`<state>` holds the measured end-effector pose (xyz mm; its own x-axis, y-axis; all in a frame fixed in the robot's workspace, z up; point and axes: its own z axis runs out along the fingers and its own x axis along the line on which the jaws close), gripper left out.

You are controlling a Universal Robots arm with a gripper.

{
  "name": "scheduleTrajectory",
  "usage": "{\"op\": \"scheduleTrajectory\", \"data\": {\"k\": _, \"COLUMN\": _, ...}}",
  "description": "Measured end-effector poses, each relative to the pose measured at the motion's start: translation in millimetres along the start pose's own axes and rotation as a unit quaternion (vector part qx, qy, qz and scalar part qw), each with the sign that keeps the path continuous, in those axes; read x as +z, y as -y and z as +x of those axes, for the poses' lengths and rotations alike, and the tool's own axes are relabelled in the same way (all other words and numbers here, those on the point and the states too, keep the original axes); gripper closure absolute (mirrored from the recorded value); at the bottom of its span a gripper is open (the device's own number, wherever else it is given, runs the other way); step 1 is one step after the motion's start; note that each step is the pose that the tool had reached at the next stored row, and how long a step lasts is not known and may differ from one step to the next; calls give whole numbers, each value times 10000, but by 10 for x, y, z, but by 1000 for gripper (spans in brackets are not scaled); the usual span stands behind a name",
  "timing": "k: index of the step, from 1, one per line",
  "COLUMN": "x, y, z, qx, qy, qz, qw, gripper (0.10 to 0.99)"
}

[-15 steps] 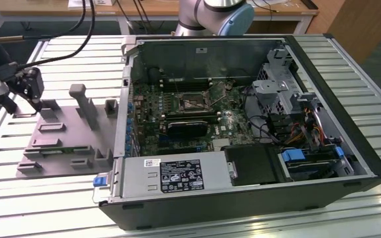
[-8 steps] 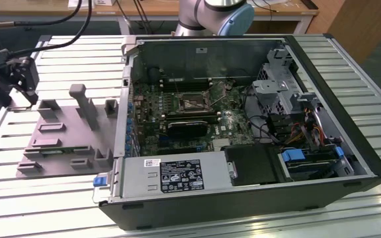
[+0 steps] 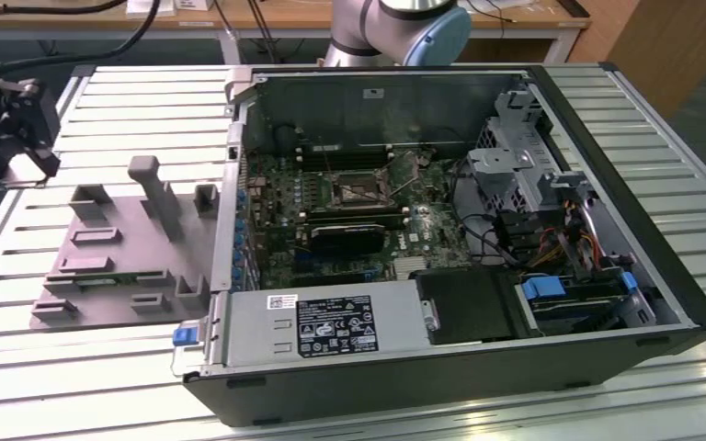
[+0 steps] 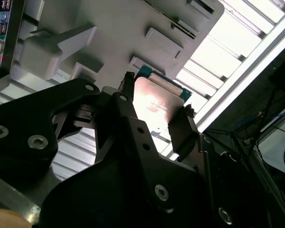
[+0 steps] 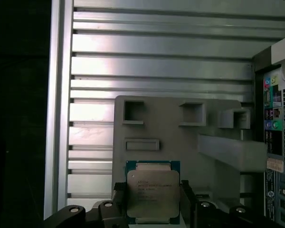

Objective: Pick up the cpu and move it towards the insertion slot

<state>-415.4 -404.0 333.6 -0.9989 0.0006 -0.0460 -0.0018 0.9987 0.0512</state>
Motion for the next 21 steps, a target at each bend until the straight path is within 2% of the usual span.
{"op": "scheduleTrajectory", "data": {"k": 17, "x": -524, "y": -27, "z": -24, "qx": -7, "qy": 136, "qz": 0, "qw": 9999, "gripper": 549}}
{"op": "scheduleTrajectory", "data": {"k": 19, "x": -561, "y": -29, "z": -26, "qx": -8, "qy": 150, "qz": -1, "qw": 9999, "gripper": 549}}
{"op": "scheduleTrajectory", "data": {"k": 21, "x": -562, "y": -29, "z": -26, "qx": -8, "qy": 151, "qz": -1, "qw": 9999, "gripper": 549}}
